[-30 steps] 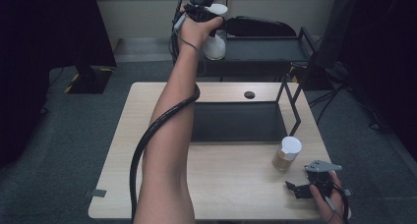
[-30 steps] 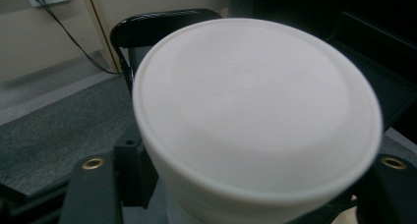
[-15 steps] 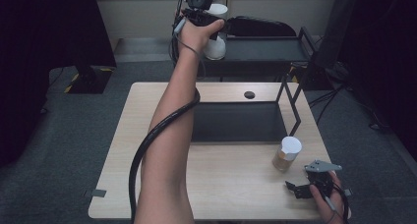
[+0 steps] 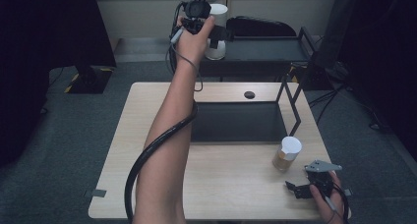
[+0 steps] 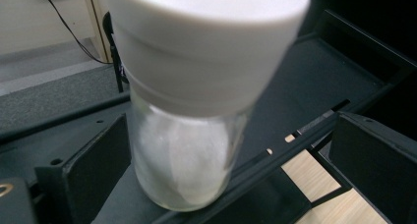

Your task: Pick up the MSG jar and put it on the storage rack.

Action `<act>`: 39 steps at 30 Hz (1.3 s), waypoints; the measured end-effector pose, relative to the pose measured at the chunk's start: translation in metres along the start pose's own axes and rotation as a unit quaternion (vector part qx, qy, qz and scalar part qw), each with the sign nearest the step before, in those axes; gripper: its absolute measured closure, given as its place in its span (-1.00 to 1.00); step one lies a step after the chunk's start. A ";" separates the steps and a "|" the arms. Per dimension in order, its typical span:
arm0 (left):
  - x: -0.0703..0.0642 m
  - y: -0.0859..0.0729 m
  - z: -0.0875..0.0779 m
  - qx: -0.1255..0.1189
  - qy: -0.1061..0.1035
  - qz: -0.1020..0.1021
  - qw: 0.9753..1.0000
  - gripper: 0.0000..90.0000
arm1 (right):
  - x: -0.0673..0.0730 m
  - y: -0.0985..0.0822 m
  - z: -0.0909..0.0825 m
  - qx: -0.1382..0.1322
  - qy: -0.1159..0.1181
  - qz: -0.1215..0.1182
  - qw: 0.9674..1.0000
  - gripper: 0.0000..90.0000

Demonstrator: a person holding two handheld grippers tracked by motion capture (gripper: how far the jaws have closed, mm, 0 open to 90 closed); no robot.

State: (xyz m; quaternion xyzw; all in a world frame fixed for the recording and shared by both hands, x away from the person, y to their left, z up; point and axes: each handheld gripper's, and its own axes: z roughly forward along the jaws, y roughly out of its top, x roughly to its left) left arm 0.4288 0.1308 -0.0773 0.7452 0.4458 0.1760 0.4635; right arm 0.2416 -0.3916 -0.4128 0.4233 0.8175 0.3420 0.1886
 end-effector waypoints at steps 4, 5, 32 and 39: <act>-0.003 -0.007 -0.003 -0.001 -0.003 0.003 1.000 -0.96 | 0.000 0.000 0.000 0.000 0.000 0.000 1.000 -1.00; -0.004 -0.008 -0.003 0.000 -0.003 0.005 1.000 -0.96 | 0.000 0.000 0.000 0.000 0.000 0.000 1.000 -1.00; -0.010 -0.062 -0.005 0.000 -0.052 0.028 0.998 -0.96 | 0.002 -0.002 -0.001 -0.001 -0.001 0.001 1.000 -1.00; -0.005 -0.079 -0.001 0.003 -0.068 0.031 0.997 -0.96 | 0.002 -0.002 -0.002 -0.001 -0.001 0.001 1.000 -1.00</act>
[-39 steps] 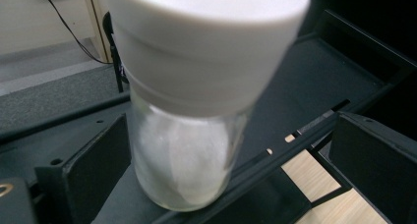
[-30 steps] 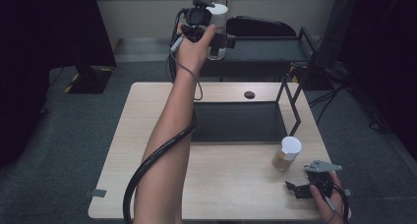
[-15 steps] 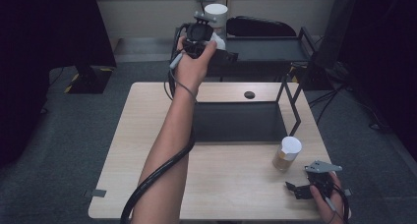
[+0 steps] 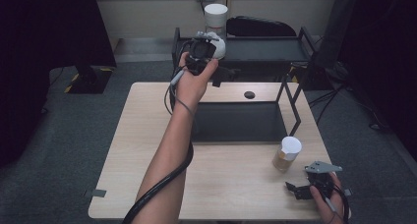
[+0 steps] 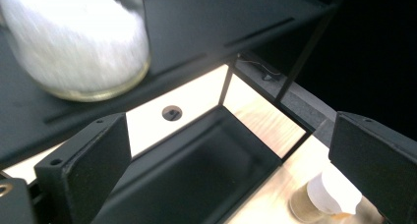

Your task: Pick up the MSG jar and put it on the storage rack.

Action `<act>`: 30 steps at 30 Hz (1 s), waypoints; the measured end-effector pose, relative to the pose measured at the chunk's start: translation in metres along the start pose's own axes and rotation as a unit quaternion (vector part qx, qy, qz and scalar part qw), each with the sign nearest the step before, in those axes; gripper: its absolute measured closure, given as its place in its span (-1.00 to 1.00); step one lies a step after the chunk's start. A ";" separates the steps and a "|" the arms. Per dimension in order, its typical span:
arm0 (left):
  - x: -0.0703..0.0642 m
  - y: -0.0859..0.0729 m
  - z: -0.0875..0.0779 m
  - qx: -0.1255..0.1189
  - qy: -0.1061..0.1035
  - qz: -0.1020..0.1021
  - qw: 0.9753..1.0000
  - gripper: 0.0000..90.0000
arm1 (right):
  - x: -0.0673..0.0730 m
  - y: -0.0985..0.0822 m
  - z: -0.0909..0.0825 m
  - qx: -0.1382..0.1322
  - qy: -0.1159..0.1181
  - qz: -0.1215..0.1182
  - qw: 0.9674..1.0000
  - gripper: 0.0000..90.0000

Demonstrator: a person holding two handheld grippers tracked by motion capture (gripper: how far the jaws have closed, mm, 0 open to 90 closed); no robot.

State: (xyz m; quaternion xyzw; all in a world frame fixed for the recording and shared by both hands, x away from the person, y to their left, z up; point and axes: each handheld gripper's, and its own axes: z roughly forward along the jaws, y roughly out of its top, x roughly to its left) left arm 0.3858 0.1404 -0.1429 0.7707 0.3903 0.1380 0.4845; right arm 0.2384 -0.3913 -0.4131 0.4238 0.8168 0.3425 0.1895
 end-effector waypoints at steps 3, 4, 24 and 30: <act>0.002 -0.009 0.003 0.003 -0.006 -0.002 1.000 -0.96 | 0.000 0.000 0.000 0.000 0.000 0.000 1.000 -1.00; 0.002 -0.012 0.003 0.002 -0.007 -0.001 1.000 -0.96 | 0.000 0.000 0.000 0.001 0.000 0.001 1.000 -1.00; 0.008 -0.072 0.023 -0.007 -0.030 -0.010 0.999 -0.96 | 0.001 0.000 -0.001 0.001 -0.001 0.001 1.000 -1.00; 0.012 -0.092 0.033 0.001 -0.034 -0.013 0.999 -0.96 | 0.001 -0.001 -0.001 0.000 -0.001 0.001 1.000 -1.00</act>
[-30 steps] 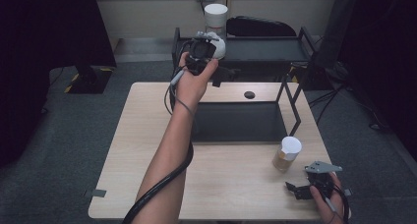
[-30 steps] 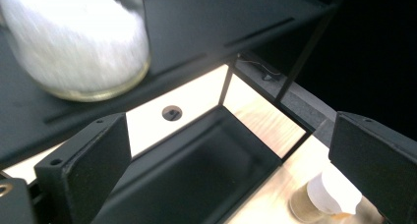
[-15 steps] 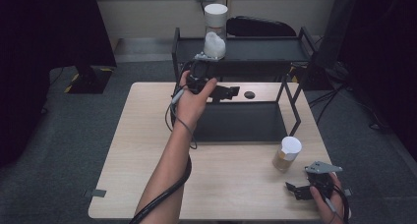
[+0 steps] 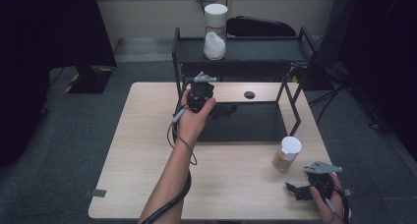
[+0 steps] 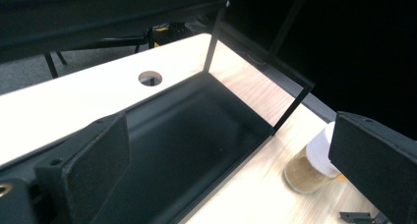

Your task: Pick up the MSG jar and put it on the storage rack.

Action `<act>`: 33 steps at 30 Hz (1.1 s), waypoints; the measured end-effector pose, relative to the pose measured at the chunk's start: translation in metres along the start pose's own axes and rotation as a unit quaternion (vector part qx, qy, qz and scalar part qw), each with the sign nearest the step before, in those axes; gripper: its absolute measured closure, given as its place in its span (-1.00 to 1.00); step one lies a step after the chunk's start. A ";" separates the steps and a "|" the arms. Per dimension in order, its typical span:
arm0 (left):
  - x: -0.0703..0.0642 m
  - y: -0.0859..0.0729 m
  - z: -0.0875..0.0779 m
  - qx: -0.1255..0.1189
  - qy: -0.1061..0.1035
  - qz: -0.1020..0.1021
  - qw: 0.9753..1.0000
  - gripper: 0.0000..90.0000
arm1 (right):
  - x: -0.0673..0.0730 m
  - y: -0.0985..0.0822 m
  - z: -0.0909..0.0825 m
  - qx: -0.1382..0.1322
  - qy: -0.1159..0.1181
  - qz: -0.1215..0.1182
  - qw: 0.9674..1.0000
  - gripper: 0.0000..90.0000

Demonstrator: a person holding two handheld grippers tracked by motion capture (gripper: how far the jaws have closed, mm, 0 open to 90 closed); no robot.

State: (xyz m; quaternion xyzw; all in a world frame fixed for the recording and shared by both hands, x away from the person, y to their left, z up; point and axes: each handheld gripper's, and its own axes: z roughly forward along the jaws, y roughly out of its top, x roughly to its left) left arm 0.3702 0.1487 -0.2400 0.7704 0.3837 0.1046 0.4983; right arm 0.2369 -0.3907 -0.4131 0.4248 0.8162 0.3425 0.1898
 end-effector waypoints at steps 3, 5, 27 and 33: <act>0.002 -0.009 0.004 0.002 -0.001 0.001 1.000 -0.96 | 0.000 0.000 0.000 0.000 0.000 0.000 1.000 -1.00; 0.003 -0.015 0.007 0.004 -0.001 0.002 1.000 -0.96 | 0.000 0.000 0.000 0.000 0.000 0.000 1.000 -1.00; 0.005 -0.068 0.034 0.051 -0.008 0.018 0.999 -0.96 | 0.000 0.000 0.000 0.001 0.000 0.000 1.000 -1.00; 0.007 -0.086 0.037 0.060 -0.012 0.011 0.998 -0.96 | 0.000 0.000 0.000 0.001 0.000 0.000 1.000 -1.00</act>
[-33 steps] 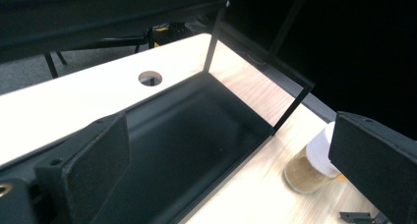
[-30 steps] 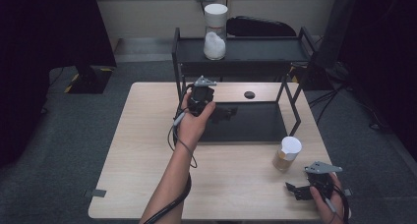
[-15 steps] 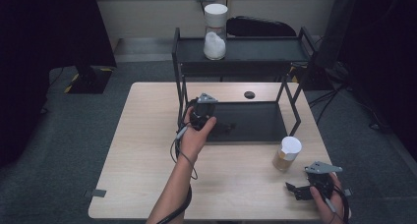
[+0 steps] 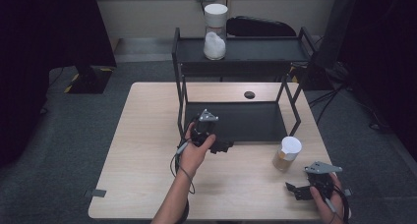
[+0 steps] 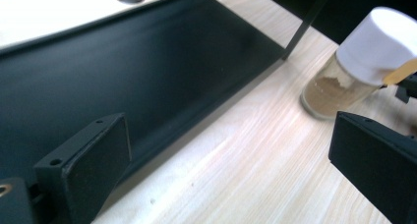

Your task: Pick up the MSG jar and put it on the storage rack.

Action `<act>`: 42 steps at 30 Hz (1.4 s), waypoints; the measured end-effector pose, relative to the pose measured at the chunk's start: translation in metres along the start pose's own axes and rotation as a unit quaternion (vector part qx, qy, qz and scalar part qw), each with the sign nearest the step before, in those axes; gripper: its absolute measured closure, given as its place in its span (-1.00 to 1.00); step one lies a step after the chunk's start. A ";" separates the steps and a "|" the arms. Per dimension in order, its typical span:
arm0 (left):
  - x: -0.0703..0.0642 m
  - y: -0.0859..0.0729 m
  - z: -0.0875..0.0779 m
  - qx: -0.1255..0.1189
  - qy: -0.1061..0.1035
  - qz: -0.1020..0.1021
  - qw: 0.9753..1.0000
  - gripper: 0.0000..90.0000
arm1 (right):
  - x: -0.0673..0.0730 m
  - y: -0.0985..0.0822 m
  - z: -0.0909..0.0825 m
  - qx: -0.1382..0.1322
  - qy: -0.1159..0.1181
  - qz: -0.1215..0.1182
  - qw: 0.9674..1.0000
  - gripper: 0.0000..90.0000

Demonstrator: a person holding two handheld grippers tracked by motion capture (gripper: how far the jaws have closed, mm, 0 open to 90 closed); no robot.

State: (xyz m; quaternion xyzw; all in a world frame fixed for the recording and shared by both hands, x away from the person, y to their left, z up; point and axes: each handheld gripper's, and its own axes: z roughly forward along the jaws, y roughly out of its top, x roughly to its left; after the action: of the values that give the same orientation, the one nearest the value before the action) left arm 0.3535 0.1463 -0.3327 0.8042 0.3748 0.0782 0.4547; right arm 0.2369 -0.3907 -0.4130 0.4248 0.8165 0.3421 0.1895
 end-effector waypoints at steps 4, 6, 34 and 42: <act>0.000 -0.011 0.002 0.005 0.003 -0.002 1.000 -0.96 | 0.000 0.000 0.000 0.000 0.000 0.000 1.000 -1.00; 0.001 -0.016 0.002 0.009 0.004 -0.001 1.000 -0.96 | 0.000 0.000 0.000 0.000 0.000 0.000 1.000 -1.00; 0.002 -0.091 -0.006 0.071 0.050 0.025 0.996 -0.95 | 0.000 0.000 0.000 0.000 0.000 0.000 1.000 -1.00; 0.003 -0.103 -0.010 0.080 0.065 0.038 0.994 -0.96 | 0.000 0.000 0.000 0.000 0.000 0.000 1.000 -1.00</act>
State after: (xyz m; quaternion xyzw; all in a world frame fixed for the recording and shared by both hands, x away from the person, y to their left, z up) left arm 0.2963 0.1866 -0.4085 0.8447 0.3776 0.1172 0.3608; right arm 0.2370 -0.3908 -0.4130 0.4247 0.8165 0.3421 0.1893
